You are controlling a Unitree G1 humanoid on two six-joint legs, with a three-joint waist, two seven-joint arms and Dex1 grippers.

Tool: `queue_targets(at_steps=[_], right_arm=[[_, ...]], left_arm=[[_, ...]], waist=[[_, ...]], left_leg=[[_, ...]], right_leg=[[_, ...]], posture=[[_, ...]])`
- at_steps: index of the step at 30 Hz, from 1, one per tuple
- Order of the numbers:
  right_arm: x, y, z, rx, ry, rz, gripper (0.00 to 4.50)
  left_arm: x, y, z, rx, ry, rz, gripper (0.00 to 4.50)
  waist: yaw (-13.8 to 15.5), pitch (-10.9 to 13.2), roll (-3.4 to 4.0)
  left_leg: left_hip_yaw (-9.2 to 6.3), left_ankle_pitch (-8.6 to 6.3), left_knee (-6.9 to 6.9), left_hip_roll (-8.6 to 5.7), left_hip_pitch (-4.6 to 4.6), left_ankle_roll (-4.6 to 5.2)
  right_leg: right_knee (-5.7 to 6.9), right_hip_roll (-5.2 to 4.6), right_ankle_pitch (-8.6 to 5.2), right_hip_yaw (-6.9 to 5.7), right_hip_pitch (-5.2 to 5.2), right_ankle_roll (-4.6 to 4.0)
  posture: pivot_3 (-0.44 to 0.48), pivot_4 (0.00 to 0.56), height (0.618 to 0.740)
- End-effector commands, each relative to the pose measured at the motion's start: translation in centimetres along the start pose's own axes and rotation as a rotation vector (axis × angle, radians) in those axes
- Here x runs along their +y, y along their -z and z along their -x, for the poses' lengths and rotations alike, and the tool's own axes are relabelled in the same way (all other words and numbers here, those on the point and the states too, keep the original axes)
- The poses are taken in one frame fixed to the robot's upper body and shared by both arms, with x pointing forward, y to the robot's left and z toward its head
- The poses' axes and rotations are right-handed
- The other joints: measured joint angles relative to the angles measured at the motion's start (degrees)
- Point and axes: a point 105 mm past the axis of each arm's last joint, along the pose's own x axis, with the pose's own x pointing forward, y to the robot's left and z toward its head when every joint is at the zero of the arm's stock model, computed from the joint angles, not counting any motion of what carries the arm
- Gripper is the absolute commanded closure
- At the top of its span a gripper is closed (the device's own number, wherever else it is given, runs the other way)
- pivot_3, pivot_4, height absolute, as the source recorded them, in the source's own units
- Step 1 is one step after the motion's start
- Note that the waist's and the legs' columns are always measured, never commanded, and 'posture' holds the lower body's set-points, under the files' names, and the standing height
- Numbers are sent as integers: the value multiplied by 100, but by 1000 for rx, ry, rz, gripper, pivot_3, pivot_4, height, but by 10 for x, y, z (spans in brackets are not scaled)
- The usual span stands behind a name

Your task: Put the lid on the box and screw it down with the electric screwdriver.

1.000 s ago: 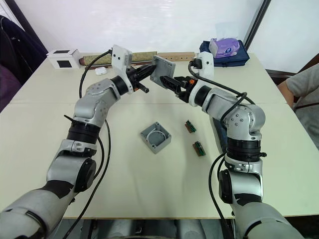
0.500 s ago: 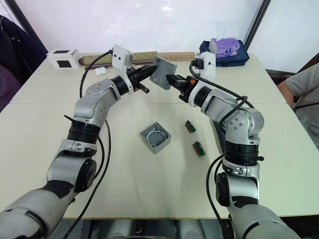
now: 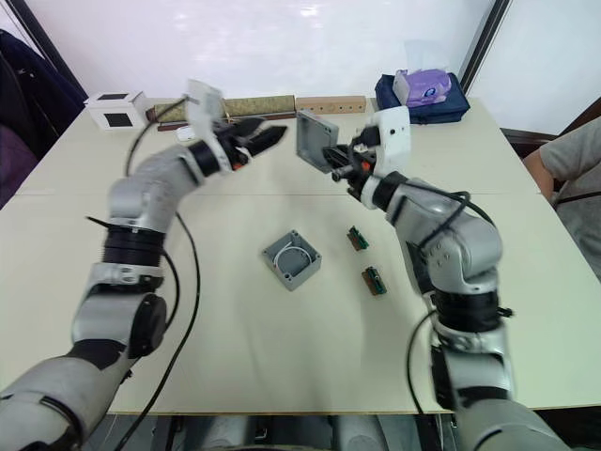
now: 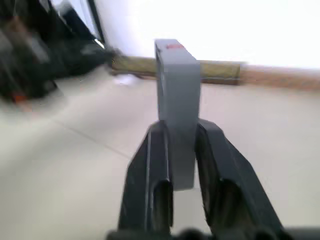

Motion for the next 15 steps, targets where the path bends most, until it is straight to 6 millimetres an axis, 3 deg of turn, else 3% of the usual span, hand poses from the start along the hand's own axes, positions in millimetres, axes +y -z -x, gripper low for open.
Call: queue_targets(at_steps=[1,7,9,15], right_arm=[[28,-7,10,-75,-70,351,4359],[58,28,31,-27,-80,875,4359],[73,39,37,-48,-131,1047,4359],[85,47,42,-90,-145,1202,4359]], left_arm=[[-10,-6,7,-6,41,-3,1971],[-19,-1,20,53,71,6,4440],[-22,5,19,84,83,-14,4440],[-36,20,18,184,164,-76,4440]], waist=[[13,0,-1],[40,1,-3],[38,1,-3],[28,0,-4]], left_leg=[[0,1,0,0,0,-2],[-3,13,2,-3,-4,-23],[-4,18,2,-3,-3,-32],[-6,25,1,-3,0,-44]], right_leg=[[0,0,0,0,0,0],[1,-4,0,-1,0,0],[3,-2,0,-1,-1,0],[6,3,0,-1,-1,-1]], posture=[[0,150,740],[0,150,740],[0,150,740],[0,150,740]])
